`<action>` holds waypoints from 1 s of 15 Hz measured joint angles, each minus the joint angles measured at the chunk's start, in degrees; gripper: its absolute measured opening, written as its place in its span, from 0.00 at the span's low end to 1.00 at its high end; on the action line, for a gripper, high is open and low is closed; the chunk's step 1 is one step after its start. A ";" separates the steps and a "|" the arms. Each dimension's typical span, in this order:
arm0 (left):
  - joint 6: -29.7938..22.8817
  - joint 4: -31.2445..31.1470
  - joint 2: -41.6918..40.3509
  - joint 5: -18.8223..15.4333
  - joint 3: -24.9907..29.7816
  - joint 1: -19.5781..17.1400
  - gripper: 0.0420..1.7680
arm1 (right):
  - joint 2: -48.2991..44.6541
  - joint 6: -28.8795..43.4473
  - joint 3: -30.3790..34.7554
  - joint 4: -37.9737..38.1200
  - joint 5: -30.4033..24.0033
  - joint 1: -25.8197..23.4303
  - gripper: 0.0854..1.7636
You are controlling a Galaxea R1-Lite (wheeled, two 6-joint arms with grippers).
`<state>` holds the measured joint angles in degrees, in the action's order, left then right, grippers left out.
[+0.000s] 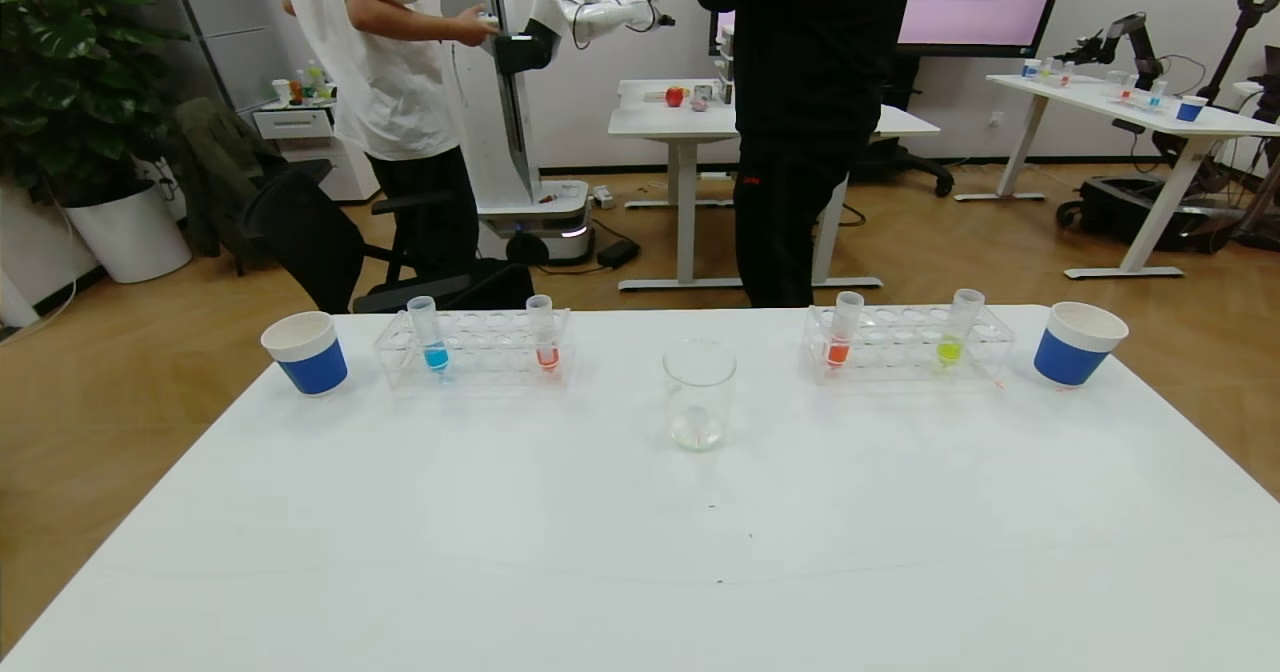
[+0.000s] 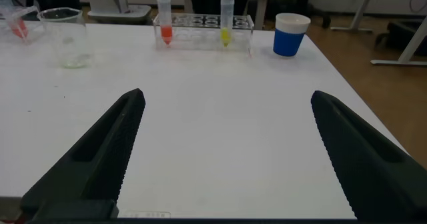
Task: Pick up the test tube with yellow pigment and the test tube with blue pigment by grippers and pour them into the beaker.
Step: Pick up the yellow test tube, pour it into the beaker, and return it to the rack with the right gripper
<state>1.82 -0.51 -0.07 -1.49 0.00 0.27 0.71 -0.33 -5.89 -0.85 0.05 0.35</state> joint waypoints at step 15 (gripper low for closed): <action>0.02 -0.01 0.00 0.00 0.00 0.00 0.98 | 67.87 0.88 -17.43 -52.04 -0.16 0.00 0.98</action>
<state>1.84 -0.52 -0.07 -1.49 0.00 0.27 68.57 0.55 -23.32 -52.89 -0.11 0.35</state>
